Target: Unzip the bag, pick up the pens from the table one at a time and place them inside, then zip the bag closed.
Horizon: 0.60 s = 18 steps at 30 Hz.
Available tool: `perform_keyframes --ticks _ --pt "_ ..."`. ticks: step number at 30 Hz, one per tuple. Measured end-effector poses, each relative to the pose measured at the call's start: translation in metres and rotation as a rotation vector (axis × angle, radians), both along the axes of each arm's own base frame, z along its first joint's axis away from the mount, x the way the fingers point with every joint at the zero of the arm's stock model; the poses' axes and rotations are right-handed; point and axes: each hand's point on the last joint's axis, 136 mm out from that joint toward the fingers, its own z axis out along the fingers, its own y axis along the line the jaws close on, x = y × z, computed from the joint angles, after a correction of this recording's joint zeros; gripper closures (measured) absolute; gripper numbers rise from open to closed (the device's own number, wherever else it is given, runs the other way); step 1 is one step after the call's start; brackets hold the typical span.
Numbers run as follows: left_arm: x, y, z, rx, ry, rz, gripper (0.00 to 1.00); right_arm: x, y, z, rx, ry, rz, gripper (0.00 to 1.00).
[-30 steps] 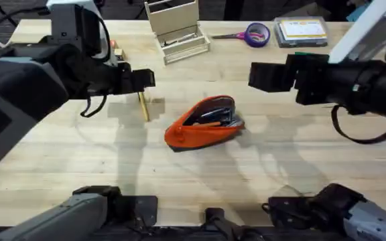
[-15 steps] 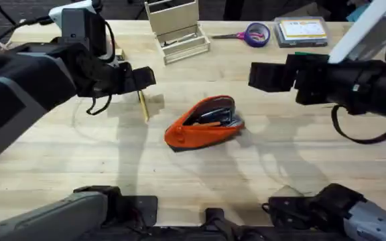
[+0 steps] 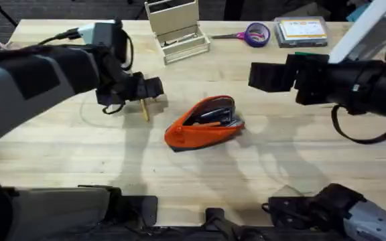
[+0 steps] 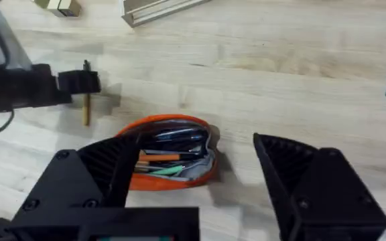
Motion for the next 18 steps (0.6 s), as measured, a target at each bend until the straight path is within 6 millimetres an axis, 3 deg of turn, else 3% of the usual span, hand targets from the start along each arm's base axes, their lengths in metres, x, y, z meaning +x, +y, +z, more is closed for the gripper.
perform_keyframes --ticks 5,14,18 --pt "-0.003 -0.009 -0.012 0.034 0.036 -0.020 0.006 0.000 0.000 0.000 0.000 0.000 0.000 0.004" --pt "0.005 -0.006 -0.015 0.040 0.041 0.072 0.006 0.000 0.000 0.000 0.000 0.000 0.000 0.004" --pt "0.007 -0.004 -0.015 0.044 0.040 0.094 0.102 0.000 0.000 0.000 0.000 0.000 0.000 0.004"
